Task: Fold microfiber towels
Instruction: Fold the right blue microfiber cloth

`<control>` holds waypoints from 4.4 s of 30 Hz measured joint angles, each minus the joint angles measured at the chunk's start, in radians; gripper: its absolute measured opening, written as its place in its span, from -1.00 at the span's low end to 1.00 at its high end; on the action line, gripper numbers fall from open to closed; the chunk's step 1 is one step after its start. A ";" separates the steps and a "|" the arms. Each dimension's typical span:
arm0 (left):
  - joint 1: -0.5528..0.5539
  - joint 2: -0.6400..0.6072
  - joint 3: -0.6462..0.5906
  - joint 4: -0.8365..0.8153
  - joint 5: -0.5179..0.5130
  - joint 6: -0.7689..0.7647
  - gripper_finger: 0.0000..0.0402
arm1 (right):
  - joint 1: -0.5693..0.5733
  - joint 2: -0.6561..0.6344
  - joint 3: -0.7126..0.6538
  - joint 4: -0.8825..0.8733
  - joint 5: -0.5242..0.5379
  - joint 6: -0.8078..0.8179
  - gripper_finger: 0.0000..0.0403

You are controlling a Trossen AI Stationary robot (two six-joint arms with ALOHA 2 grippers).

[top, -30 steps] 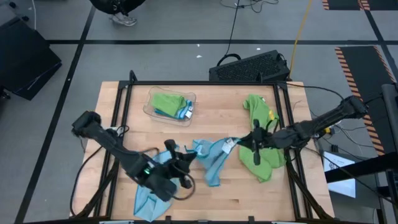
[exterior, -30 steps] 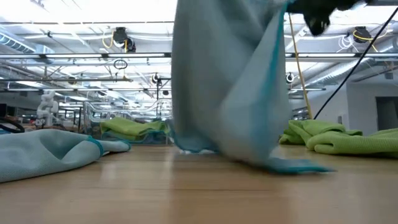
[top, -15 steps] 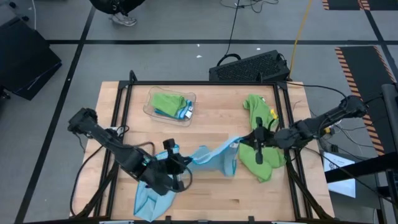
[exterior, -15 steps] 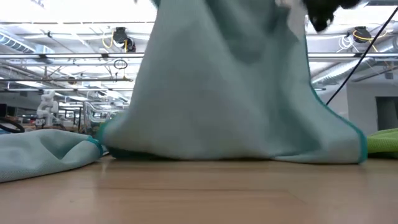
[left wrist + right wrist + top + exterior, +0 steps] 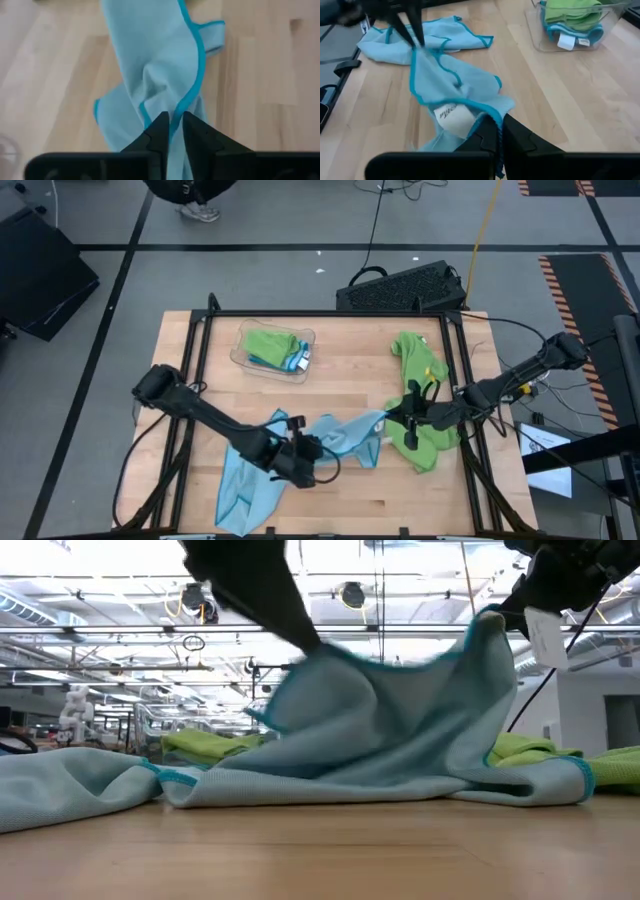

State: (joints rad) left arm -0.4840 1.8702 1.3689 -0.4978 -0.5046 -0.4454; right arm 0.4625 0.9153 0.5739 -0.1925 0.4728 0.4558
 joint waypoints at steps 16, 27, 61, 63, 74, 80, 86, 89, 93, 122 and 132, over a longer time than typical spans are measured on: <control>-0.037 0.043 -0.009 -0.104 0.007 0.003 -0.16 | 0.000 0.000 0.000 -0.003 0.002 -0.007 -0.98; -0.131 0.044 -0.215 0.357 -0.055 0.213 -0.15 | -0.001 0.000 0.000 -0.002 0.005 -0.005 -0.98; -0.094 0.343 0.101 0.133 -0.046 0.420 -0.15 | -0.001 0.034 -0.001 0.061 0.025 -0.030 -0.98; -0.085 0.343 0.101 0.122 -0.038 0.409 -0.15 | 0.000 0.034 -0.001 0.062 0.025 -0.030 -0.98; -0.080 0.346 0.099 0.057 -0.045 0.314 -0.55 | 0.000 0.034 -0.001 0.061 0.025 -0.030 -0.98; -0.079 0.346 0.098 0.040 -0.035 0.276 -0.73 | 0.000 0.034 -0.001 0.061 0.025 -0.030 -0.98; -0.080 0.335 0.094 0.032 -0.041 0.306 -0.96 | 0.000 0.034 -0.001 0.061 0.025 -0.030 -0.98; -0.081 0.293 0.086 -0.012 -0.063 0.332 -0.98 | 0.000 0.034 -0.001 0.060 0.025 -0.030 -0.98; -0.082 0.184 0.089 -0.037 -0.160 0.347 -0.98 | 0.000 0.036 -0.001 0.061 0.025 -0.030 -0.98; -0.036 -0.062 0.093 -0.607 -0.533 -0.294 -0.96 | 0.007 0.264 -0.001 0.075 -0.063 -0.073 -0.39; -0.016 -0.062 0.093 -0.603 -0.513 -0.297 -0.95 | 0.191 0.483 0.009 0.295 -0.052 -0.220 -0.22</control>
State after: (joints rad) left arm -0.4997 1.8084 1.4624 -1.1011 -1.0180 -0.7425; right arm 0.6532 1.3978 0.5828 0.1021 0.4209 0.2358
